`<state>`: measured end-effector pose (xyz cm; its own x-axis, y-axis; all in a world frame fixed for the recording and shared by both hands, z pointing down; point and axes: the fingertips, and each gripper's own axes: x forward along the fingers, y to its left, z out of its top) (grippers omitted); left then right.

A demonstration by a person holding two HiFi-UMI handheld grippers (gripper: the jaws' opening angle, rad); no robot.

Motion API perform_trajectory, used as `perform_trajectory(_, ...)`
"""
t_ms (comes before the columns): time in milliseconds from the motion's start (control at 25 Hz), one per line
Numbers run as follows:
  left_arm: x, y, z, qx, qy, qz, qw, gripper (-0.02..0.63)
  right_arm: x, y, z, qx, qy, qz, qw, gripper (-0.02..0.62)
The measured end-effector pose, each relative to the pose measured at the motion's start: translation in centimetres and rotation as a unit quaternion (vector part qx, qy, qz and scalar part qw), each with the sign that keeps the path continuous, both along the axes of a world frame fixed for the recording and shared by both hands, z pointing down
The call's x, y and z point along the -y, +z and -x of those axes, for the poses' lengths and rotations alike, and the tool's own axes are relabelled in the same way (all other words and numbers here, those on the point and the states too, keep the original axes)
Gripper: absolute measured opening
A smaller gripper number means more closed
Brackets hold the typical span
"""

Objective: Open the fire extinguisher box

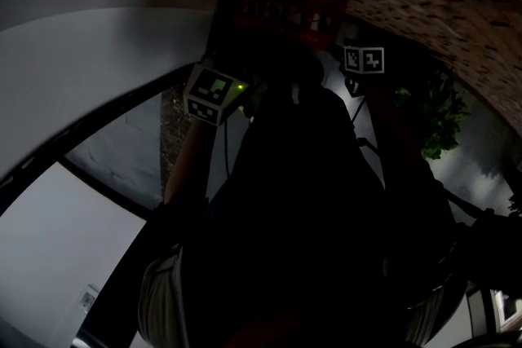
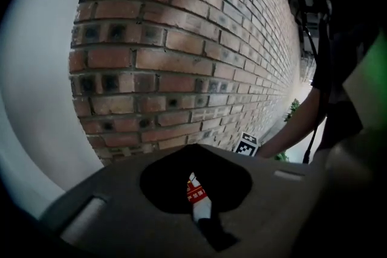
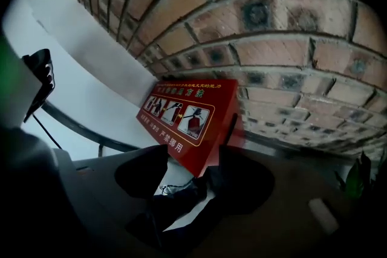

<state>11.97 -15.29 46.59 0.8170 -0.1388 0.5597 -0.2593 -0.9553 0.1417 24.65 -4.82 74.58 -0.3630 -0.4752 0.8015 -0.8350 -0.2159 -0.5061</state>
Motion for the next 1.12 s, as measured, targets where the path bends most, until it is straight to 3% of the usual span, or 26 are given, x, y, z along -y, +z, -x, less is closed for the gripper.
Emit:
perform_trajectory(280,0.7,1.3,1.1,0.012,0.014,0.011,0.9998,-0.003,-0.5,2.7,1.4,0.014,0.031,0.033,0.999,0.264)
perform_trajectory(760,0.8,2.1,2.9,0.029,0.024,0.02,0.9991,-0.003,0.4,5.1,3.2,0.015,0.01,0.037,0.999,0.316)
perform_trajectory(1040,1.0,2.2,4.0,0.039,0.017,0.021,0.9989,-0.003,1.8,5.3,3.1,0.042,0.077,0.043,0.995,0.319)
perform_trajectory(1120,0.8,2.4,3.8,0.04,0.017,0.023,0.9988,-0.003,1.7,5.3,2.8,0.028,0.09,0.062,0.994,0.313)
